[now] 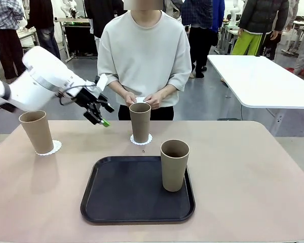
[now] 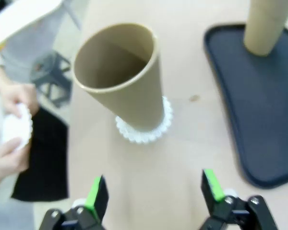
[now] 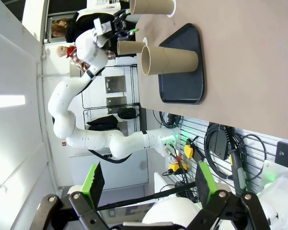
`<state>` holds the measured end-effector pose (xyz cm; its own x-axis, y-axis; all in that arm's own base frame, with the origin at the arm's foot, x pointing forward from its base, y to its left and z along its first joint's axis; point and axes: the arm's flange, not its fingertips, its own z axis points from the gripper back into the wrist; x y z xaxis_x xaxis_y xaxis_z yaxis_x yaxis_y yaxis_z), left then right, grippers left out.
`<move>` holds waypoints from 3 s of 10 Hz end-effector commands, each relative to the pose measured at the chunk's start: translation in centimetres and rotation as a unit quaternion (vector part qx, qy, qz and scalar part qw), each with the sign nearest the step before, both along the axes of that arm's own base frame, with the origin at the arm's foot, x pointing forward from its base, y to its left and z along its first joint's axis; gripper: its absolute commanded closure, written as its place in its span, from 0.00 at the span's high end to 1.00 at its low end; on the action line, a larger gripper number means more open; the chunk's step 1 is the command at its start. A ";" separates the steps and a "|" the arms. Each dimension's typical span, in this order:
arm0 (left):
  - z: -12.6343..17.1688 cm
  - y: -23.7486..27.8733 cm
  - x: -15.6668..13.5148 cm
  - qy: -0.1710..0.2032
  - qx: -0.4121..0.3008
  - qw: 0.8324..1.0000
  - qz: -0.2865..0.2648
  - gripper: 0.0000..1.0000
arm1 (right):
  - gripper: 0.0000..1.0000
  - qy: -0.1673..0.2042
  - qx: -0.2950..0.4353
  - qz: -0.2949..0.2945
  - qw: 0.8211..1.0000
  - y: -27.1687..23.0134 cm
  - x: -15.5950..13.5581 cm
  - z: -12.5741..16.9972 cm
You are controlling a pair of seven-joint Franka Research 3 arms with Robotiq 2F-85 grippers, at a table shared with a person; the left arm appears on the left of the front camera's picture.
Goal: Place coasters on the table and set cups on them.
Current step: Take one Reusable plastic cup from the Flat Tray and place it on a coaster set by the human.
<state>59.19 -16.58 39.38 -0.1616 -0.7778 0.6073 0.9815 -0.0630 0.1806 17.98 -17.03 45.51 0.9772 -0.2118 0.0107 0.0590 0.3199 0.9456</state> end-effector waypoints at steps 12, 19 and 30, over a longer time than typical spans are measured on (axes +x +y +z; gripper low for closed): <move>12.5 3.7 -17.8 -0.058 0.153 0.983 0.081 1.00 | 1.00 -0.006 0.005 0.001 1.000 0.0 -0.1 0.0; 14.5 4.1 -16.9 0.087 0.182 0.951 0.236 1.00 | 1.00 -0.006 0.005 0.001 1.000 0.0 -0.1 0.0; 14.5 11.3 -23.3 0.423 -0.078 0.787 0.442 1.00 | 1.00 -0.006 0.005 0.001 1.000 0.0 -0.1 0.0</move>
<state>34.65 -7.86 53.84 0.8848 -0.3284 0.3307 0.4505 0.7843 -0.4265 17.96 -17.05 45.52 0.9771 -0.2126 0.0109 0.0590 0.3196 0.9457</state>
